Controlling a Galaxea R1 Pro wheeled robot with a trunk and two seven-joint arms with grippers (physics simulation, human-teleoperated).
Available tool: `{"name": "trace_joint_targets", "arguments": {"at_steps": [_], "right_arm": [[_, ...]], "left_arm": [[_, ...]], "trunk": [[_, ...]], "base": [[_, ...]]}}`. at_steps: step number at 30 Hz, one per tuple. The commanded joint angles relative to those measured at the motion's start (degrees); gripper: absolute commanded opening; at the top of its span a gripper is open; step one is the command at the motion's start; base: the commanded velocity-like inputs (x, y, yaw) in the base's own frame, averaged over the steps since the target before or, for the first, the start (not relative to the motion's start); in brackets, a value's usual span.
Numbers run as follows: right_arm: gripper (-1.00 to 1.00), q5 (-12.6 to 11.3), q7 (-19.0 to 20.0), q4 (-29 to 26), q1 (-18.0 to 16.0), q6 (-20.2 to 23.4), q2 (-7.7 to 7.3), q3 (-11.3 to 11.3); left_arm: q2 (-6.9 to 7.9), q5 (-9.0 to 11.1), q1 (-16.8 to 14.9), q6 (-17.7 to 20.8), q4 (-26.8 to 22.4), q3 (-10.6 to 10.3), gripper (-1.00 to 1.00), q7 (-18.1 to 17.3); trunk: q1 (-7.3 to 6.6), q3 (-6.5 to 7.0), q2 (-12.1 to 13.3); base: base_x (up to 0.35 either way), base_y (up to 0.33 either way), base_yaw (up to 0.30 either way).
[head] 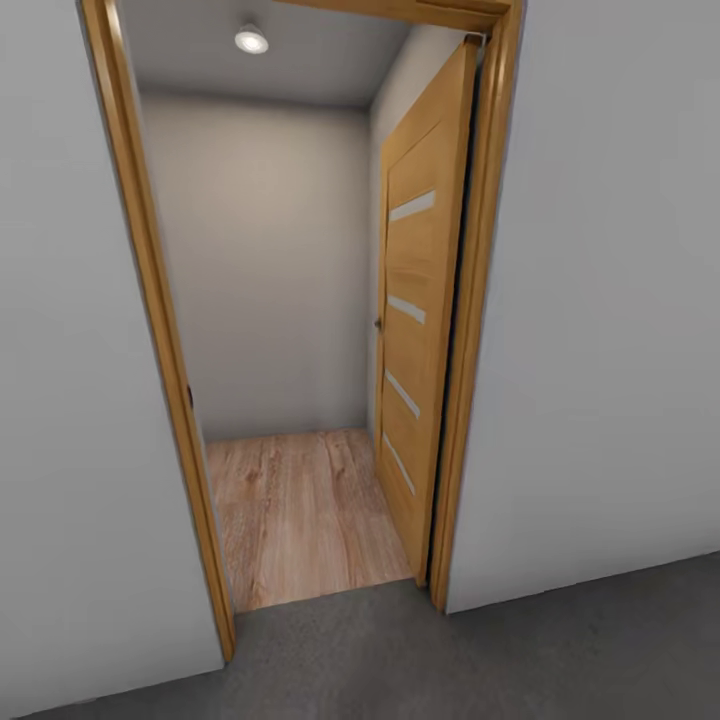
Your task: Move the two storage containers from the living room to the garage. In the garage, place one container on the floor and stack the other container on top of it (either order is fine).
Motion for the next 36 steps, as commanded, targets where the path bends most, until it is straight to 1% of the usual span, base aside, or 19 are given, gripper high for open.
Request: {"name": "trace_joint_targets", "arguments": {"at_steps": [1, 9, 24, 27, 29, 31, 36], "right_arm": [[1.00, -0.6, -0.1, 0.2, -0.1, -0.3, 0.03, 0.5], [1.00, -1.1, -0.5, 0.2, -0.1, -0.3, 0.01, 0.0], [1.00, 0.0, -0.2, 0.1, -0.1, -0.5, 0.01, 0.6], [1.00, 1.2, -0.3, 0.1, -0.1, -0.3, 0.06, 0.5], [1.00, 2.4, -0.5, 0.1, -0.1, -0.4, 0.09, 0.3], [1.00, 3.0, -0.6, 0.1, -0.1, -0.4, 0.07, 0.4], [1.00, 3.4, -0.6, 0.1, -0.1, -0.3, 0.04, 0.6]], "left_arm": [[-0.01, 0.0, -0.1, -0.2, 0.1, 0.4, 1.00, 0.0], [-0.01, -0.1, -0.1, -0.2, 0.1, 0.4, 1.00, 0.0], [-0.01, -0.1, -0.1, -0.2, 0.0, 0.4, 1.00, 0.0], [-0.01, -0.1, -0.1, -0.2, 0.1, 0.4, 1.00, 0.0], [-0.01, -0.1, -0.1, -0.2, 0.1, 0.4, 1.00, 0.0], [-0.01, -0.1, -0.1, -0.2, 0.1, 0.4, 1.00, 0.0], [-0.01, -0.1, -0.1, -0.3, 0.1, 0.4, 1.00, 0.0]], "trunk": [[0.04, -0.07, 0.0], [0.04, -0.07, 0.0], [0.04, -0.07, 0.0], [0.04, -0.07, 0.0], [0.04, -0.07, 0.0], [0.04, -0.07, 0.0], [0.04, -0.07, 0.0]], "base": [[0.320, 0.000, 0.204], [0.320, -0.001, 0.062], [0.320, -0.068, 0.002], [0.320, -0.080, 0.000], [0.319, -0.084, 0.019], [0.315, -0.093, 0.111], [0.308, -0.110, 0.221]]}}
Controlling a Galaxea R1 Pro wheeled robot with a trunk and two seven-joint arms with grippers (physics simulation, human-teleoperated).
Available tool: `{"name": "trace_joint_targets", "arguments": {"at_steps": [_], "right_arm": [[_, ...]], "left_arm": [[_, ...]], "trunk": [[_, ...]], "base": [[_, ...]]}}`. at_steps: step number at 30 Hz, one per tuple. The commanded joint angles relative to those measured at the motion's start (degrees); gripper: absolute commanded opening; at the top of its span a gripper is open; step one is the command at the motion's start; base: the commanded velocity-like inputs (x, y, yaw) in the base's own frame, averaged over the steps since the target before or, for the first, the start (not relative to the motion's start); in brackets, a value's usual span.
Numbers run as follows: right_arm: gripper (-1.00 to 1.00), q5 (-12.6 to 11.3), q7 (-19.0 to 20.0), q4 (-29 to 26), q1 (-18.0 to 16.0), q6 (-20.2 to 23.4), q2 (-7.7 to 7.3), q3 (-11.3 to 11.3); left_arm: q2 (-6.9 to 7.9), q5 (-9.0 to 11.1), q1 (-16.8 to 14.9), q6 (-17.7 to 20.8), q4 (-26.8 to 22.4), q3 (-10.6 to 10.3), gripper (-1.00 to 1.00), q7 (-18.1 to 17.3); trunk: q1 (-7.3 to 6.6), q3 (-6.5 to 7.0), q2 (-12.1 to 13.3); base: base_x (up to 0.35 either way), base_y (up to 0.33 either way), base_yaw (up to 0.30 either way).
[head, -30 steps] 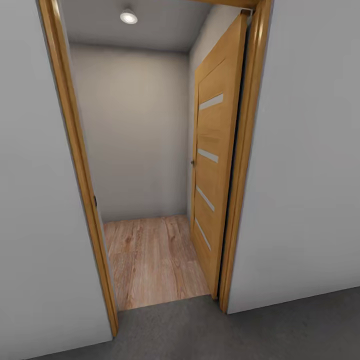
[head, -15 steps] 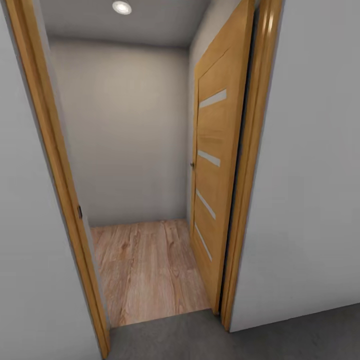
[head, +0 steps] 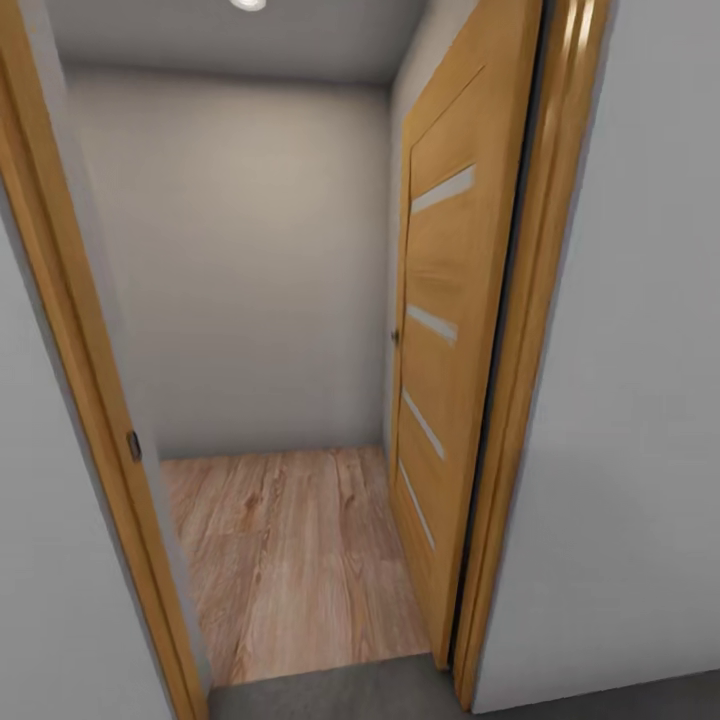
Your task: Move the two storage containers from the living room to the garage. In the garage, place one container on the floor and stack the other container on top of it (either order is fine).
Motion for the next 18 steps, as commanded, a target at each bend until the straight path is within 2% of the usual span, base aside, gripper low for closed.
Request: {"name": "trace_joint_targets", "arguments": {"at_steps": [1, 18], "right_arm": [[1.00, -0.6, -0.1, 0.2, -0.1, -0.3, 0.02, 0.5], [1.00, -0.5, -0.1, 0.2, -0.1, -0.3, 0.01, 0.5]], "left_arm": [[-0.01, 0.0, -0.1, -0.2, 0.1, 0.4, 1.00, 0.1], [-0.01, 0.2, -0.1, -0.3, 0.1, 0.4, 1.00, 0.1]], "trunk": [[0.03, -0.07, 0.0], [0.03, -0.07, 0.0]], "base": [[0.304, -0.119, 0.258], [0.298, -0.122, 0.267]]}}
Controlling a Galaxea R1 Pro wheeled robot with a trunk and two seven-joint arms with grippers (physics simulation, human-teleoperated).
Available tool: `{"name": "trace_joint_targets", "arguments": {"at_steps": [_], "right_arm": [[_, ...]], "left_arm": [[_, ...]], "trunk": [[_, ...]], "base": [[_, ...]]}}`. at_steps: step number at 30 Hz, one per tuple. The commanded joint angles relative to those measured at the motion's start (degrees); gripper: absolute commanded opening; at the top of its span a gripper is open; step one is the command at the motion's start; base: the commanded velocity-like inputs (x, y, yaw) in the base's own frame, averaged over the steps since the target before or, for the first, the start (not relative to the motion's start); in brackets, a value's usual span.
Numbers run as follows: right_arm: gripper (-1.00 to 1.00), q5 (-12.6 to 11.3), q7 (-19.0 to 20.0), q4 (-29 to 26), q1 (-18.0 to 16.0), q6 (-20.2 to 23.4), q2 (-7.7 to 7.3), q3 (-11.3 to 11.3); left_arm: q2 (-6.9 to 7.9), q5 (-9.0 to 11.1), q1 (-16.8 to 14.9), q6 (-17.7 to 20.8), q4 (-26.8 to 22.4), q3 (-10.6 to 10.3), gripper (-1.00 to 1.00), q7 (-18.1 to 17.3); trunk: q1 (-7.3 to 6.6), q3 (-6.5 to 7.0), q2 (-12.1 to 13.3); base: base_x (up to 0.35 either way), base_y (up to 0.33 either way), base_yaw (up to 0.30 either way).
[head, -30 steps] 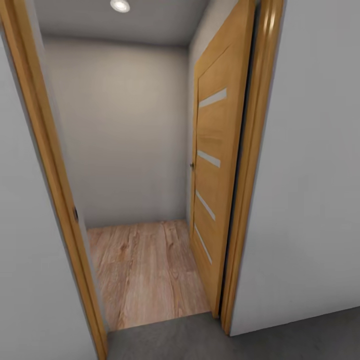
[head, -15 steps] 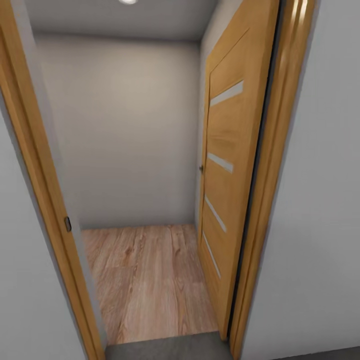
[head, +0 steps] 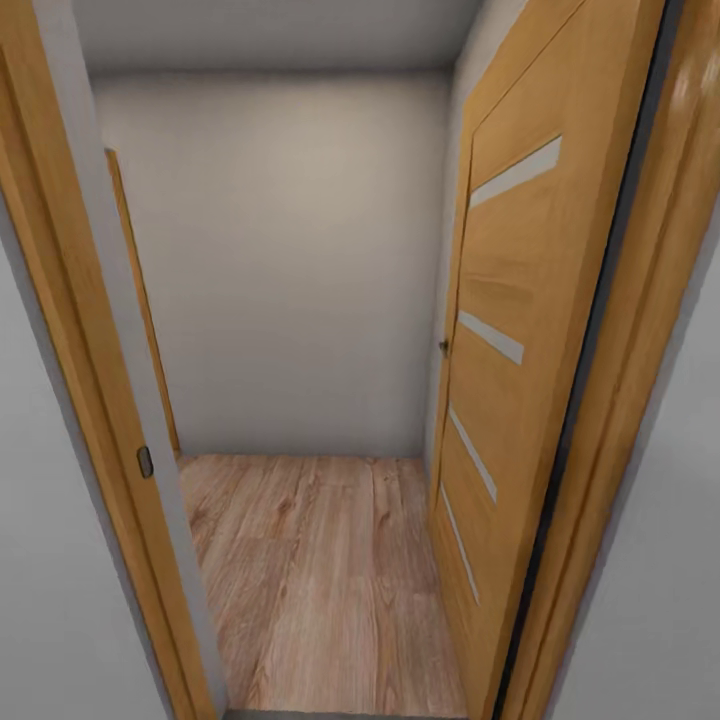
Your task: Move the two storage containers from the living room to the garage. In the garage, place one container on the floor and stack the other container on top of it (either order is fine).
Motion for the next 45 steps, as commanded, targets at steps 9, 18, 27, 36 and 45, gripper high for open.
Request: {"name": "trace_joint_targets", "arguments": {"at_steps": [9, 18, 27, 36, 45], "right_arm": [[1.00, -0.6, 0.0, 0.2, -0.1, -0.3, 0.03, 0.5], [1.00, -0.5, 0.0, 0.2, -0.1, -0.5, 0.03, 0.5], [1.00, -0.4, 0.0, 0.2, -0.1, -0.6, 0.03, 0.3], [1.00, -0.4, 0.1, 0.2, -0.1, -0.6, 0.03, 0.4], [1.00, -0.5, 0.0, 0.2, -0.1, -0.6, 0.03, 0.4]], "left_arm": [[-0.01, 0.0, -0.1, -0.2, 0.1, 0.5, 1.00, 0.1], [0.04, 0.0, -0.1, -0.1, 0.1, 0.5, 1.00, 0.1], [0.14, 0.0, -0.1, -0.1, 0.0, 0.4, 1.00, 0.1], [0.22, 0.0, -0.1, -0.1, 0.0, 0.4, 1.00, 0.1], [0.24, 0.0, -0.1, -0.2, 0.0, 0.5, 1.00, 0.1]], "trunk": [[0.03, -0.07, 0.0], [0.03, -0.07, 0.0], [0.03, -0.07, 0.0], [0.03, -0.07, 0.0], [0.03, -0.07, 0.0]], "base": [[0.291, -0.123, 0.268], [0.293, -0.116, 0.215], [0.311, -0.035, 0.010], [0.319, -0.001, 0.000], [0.294, 0.000, 0.000]]}}
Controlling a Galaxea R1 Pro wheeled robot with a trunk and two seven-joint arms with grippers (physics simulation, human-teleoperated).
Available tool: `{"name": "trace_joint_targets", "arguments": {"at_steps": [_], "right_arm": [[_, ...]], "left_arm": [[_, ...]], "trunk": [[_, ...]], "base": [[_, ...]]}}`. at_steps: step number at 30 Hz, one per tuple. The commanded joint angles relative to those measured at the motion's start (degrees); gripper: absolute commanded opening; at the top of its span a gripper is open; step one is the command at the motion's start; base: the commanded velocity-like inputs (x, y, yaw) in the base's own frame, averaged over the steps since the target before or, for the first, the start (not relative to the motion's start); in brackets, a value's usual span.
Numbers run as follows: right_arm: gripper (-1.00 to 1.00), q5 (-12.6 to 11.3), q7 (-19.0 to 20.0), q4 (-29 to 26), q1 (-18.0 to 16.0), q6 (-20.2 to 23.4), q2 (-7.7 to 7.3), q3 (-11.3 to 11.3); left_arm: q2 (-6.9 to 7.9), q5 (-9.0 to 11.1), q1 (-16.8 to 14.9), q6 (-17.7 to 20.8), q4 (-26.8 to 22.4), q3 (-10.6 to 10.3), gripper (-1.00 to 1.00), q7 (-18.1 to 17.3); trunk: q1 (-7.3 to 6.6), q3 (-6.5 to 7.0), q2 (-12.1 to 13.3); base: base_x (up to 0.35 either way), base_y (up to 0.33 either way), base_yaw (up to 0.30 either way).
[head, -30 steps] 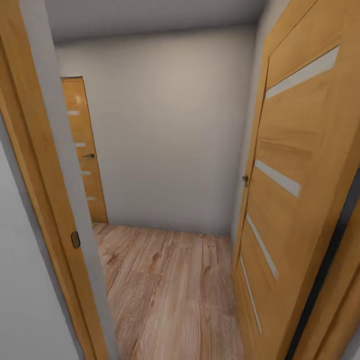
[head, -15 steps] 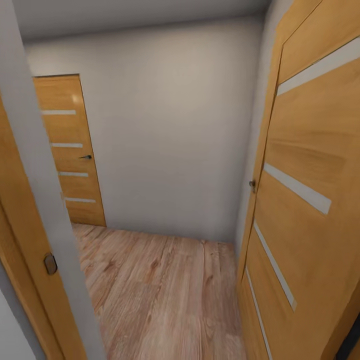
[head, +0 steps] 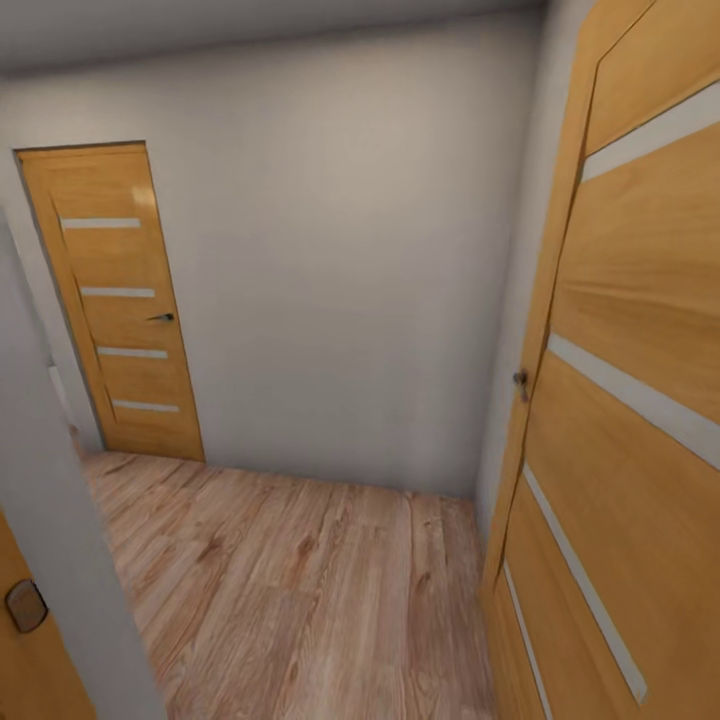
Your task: Move the two storage containers from the living room to the garage. In the garage, place one container on the floor and stack the other container on top of it (either order is fine).
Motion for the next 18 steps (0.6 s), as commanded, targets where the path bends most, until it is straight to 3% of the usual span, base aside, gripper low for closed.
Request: {"name": "trace_joint_targets", "arguments": {"at_steps": [1, 18], "right_arm": [[1.00, -0.6, 0.0, 0.2, -0.1, -0.3, 0.03, 0.5], [1.00, -0.6, -0.1, 0.2, -0.1, -0.3, 0.00, 0.5]], "left_arm": [[0.00, 0.0, 0.0, -0.2, 0.0, 0.4, 1.00, 0.0], [0.01, 0.3, 0.0, -0.2, 0.0, 0.4, 1.00, 0.0]], "trunk": [[0.02, -0.07, 0.0], [0.02, -0.07, 0.0]], "base": [[0.135, 0.000, 0.000], [0.042, 0.064, 0.000]]}}
